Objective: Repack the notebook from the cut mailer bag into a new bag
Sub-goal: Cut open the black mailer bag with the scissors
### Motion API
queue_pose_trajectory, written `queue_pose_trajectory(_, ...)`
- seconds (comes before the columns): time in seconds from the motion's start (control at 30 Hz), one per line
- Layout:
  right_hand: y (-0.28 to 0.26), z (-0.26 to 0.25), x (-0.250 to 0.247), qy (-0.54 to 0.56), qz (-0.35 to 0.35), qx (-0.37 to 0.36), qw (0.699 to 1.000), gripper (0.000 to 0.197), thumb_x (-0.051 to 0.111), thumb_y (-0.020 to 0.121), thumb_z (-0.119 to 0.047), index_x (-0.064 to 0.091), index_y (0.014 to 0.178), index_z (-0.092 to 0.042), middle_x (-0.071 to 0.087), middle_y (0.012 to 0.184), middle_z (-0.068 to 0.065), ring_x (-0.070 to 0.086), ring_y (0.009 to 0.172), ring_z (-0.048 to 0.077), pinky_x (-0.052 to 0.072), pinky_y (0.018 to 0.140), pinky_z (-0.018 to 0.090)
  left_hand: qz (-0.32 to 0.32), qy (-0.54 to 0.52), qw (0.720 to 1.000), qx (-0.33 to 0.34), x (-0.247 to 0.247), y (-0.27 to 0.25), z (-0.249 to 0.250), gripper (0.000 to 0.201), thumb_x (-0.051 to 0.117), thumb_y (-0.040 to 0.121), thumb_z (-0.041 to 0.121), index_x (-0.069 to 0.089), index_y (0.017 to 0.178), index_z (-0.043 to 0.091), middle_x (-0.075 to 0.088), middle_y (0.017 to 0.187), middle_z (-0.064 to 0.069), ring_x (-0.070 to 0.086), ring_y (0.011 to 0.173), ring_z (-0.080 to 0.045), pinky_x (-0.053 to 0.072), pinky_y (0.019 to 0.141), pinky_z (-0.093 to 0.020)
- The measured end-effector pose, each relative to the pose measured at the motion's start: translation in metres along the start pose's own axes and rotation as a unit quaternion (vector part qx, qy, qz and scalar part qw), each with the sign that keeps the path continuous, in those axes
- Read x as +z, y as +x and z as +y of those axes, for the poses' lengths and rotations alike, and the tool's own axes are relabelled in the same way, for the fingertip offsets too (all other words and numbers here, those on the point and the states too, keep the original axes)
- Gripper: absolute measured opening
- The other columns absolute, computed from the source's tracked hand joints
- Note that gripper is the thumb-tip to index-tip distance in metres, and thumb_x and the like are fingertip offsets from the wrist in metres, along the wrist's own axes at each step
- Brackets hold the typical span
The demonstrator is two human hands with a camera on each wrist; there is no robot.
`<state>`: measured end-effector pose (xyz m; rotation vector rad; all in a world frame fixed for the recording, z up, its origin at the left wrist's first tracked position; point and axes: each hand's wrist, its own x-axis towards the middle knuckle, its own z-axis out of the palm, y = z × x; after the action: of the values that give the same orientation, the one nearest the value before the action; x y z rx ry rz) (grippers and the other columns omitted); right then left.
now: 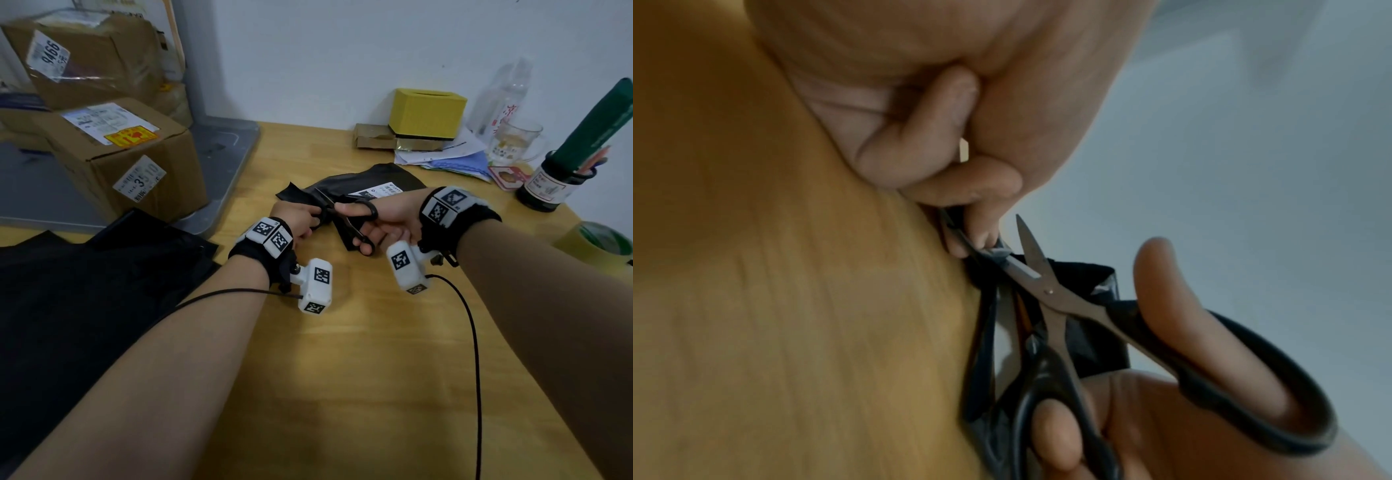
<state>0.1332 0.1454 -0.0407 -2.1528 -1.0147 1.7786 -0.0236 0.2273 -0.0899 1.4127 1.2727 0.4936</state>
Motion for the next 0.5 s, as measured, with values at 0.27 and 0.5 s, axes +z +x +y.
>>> queue_pose_trajectory(0.27,0.014,0.008,-0.009,0.071,-0.032,-0.010,0.997,0.061,0.065,0.071,-0.074,0.055,0.073,-0.014,0.051,0.056,-0.003,0.023,0.029,0.004,0.009,0.043,0.014,-0.006,-0.004,1.000,-0.009,0.001,0.008,-0.003,0.033,0.065,0.093,0.004,0.071,0.120,0.022,0.049,0.062,-0.002,0.035,0.047,-0.011,0.023,0.031,-0.013)
queue_pose_trajectory(0.5,0.012,0.009,-0.010,0.068,-0.032,-0.015,0.997,0.065,0.068,0.064,-0.075,0.057,0.076,-0.012,0.053,0.060,-0.001,0.025,0.029,0.003,0.012,0.040,0.013,-0.008,0.001,1.000,-0.022,0.001,0.014,-0.005,0.033,0.068,0.089,0.006,0.073,0.113,0.028,0.050,0.063,-0.002,0.036,0.049,-0.013,0.026,0.039,-0.019)
